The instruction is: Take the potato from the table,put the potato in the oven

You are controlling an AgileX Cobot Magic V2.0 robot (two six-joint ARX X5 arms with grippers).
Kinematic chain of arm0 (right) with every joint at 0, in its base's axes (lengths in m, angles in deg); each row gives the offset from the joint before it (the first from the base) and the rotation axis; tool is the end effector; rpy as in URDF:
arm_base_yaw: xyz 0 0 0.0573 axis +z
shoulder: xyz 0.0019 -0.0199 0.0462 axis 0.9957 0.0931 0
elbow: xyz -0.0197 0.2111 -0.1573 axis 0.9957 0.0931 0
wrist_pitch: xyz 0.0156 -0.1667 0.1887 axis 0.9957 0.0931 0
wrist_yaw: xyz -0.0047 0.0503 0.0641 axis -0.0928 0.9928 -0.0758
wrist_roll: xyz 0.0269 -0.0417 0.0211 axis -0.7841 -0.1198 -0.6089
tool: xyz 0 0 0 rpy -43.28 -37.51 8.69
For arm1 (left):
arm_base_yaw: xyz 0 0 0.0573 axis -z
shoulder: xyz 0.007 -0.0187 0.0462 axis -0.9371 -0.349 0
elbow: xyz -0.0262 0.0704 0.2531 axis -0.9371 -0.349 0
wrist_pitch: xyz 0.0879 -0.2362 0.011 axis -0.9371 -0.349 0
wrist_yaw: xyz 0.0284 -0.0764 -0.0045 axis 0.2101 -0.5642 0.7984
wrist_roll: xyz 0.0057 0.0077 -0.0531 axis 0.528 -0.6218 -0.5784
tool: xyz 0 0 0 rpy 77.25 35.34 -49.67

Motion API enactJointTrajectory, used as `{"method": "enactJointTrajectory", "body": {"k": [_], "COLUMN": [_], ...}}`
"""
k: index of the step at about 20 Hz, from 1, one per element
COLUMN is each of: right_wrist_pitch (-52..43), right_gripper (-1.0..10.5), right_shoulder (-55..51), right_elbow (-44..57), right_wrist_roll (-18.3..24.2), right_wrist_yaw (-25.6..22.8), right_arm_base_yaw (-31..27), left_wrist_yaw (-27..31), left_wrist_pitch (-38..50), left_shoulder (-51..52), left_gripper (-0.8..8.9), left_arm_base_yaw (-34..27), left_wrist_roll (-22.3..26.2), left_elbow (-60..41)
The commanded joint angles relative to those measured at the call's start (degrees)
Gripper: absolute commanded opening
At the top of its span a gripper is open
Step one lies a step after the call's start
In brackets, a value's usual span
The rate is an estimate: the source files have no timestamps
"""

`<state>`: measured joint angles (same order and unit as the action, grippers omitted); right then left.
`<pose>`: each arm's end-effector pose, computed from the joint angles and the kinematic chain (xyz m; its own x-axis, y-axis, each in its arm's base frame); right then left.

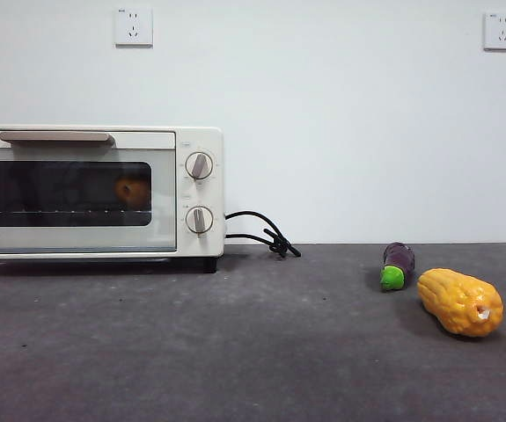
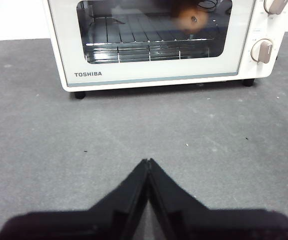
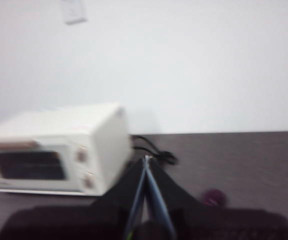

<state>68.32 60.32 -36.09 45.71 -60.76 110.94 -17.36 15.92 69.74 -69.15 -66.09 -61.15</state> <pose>0.0958 0.0427 0.3162 0.9512 0.3069 0.0311 -0.3084 0.9440 0.1176 0.0985 -0.0014 0.1482 0.9759 -0.0287 -0.2165 0.0259 0.9995 -0.0160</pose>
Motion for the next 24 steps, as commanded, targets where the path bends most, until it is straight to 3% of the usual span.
{"method": "enactJointTrajectory", "body": {"k": [1, 3, 6, 12, 18, 24], "right_wrist_pitch": [-5.75, -10.49, -13.31, -13.11, 0.15, 2.10], "right_gripper": [0.0, 0.0, 0.0, 0.0, 0.0, 0.0], "right_shoulder": [-3.56, -7.23, -13.90, -21.14, -23.32, -23.32], "right_elbow": [10.45, 18.40, 27.02, 31.61, 33.38, 33.38], "right_wrist_roll": [2.29, 1.97, -2.03, -2.91, -2.69, 4.59], "right_wrist_yaw": [6.29, 7.54, 7.28, 9.05, 8.85, 9.05], "right_arm_base_yaw": [-9.70, -15.58, -22.25, -30.45, -31.01, -29.14], "left_wrist_yaw": [-0.28, -0.28, -0.28, -0.26, -0.28, -0.26], "left_wrist_pitch": [0.28, 0.28, 0.28, 0.28, 0.28, 0.28], "left_shoulder": [-0.04, -0.04, -0.04, -0.04, -0.09, -0.20], "left_gripper": [-0.04, -0.04, -0.04, -0.04, -0.04, -0.04], "left_arm_base_yaw": [-0.13, -0.13, -0.13, -0.13, -0.13, -0.13], "left_wrist_roll": [-0.22, -0.22, -0.22, -0.22, -0.22, -0.22], "left_elbow": [-0.61, -0.61, -0.61, -0.61, -0.61, -0.61]}}
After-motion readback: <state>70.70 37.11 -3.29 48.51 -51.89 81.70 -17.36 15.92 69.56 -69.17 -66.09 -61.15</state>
